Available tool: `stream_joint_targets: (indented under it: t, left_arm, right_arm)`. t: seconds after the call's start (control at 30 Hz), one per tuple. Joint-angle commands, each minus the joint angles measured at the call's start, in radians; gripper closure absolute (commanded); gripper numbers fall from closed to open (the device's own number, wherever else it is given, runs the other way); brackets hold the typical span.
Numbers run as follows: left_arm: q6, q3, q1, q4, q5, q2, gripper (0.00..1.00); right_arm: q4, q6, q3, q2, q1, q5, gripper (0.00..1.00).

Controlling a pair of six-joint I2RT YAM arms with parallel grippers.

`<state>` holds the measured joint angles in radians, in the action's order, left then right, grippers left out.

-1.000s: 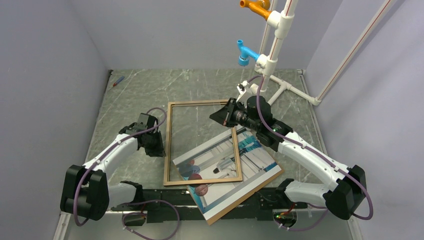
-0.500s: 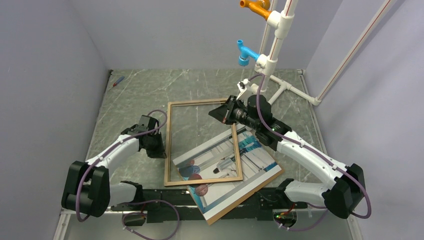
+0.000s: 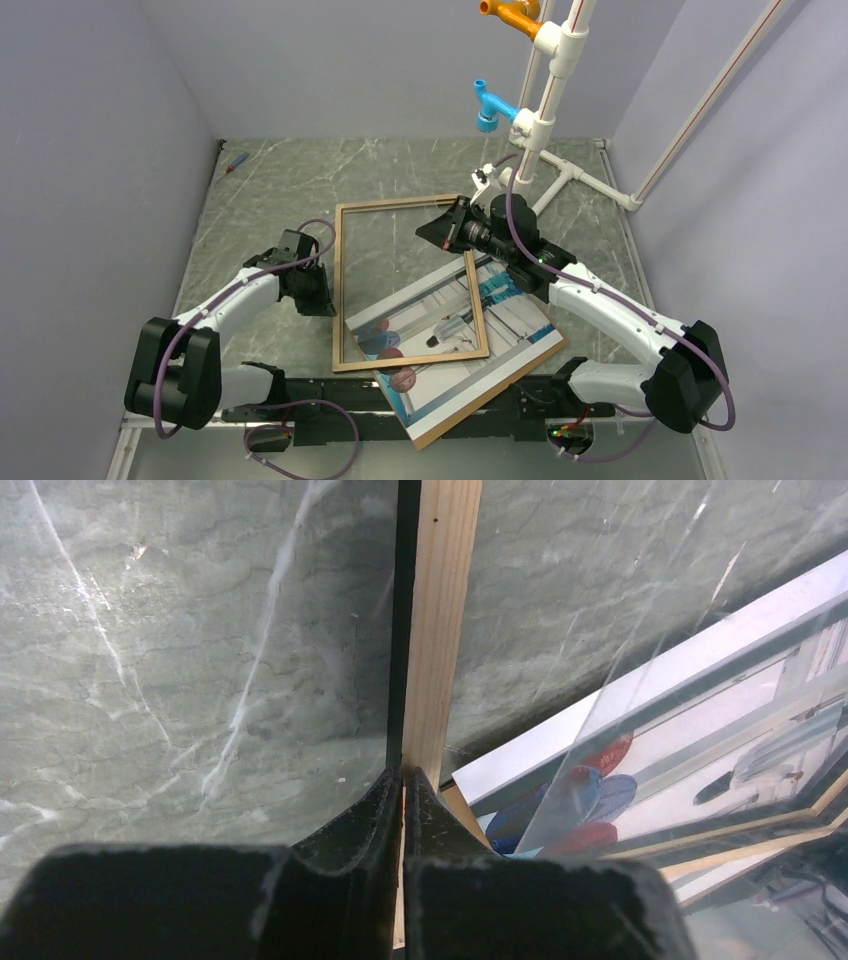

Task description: Put the photo into the frame

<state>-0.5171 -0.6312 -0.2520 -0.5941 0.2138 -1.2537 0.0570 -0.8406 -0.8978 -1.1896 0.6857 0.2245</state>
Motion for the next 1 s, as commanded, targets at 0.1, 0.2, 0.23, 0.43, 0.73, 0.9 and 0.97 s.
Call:
stream_joint_targets:
  t: [0.1,0.2,0.23,0.43,0.73,0.9,0.97]
  left_arm:
    - [0.007,0.008,-0.004,0.014,-0.025,-0.034,0.93]
    - [0.004,0.011,-0.004,0.014,-0.024,-0.028,0.93]
    - [0.003,0.012,-0.004,0.014,-0.024,-0.025,0.94]
    - [-0.004,0.018,-0.004,0.013,-0.026,-0.009,0.94]
    - [-0.007,0.021,-0.004,0.009,-0.027,0.000,0.96]
    - [-0.004,0.017,-0.004,0.009,-0.024,-0.004,0.97]
    - [-0.003,0.015,-0.004,0.008,-0.026,-0.005,0.98]
  right_arm:
    - [0.101,-0.013,0.001,0.000,-0.005,0.022,1.00]
    - [0.095,-0.007,-0.005,0.007,-0.007,0.019,1.00]
    - [0.091,-0.006,-0.007,0.009,-0.008,0.018,1.00]
    - [0.086,0.007,0.008,0.024,-0.009,0.004,1.00]
    - [0.094,0.011,0.021,-0.001,-0.015,0.010,1.00]
    - [0.111,0.000,0.030,-0.027,-0.015,0.012,1.00]
    - [0.114,-0.007,0.039,-0.034,-0.015,0.011,1.00]
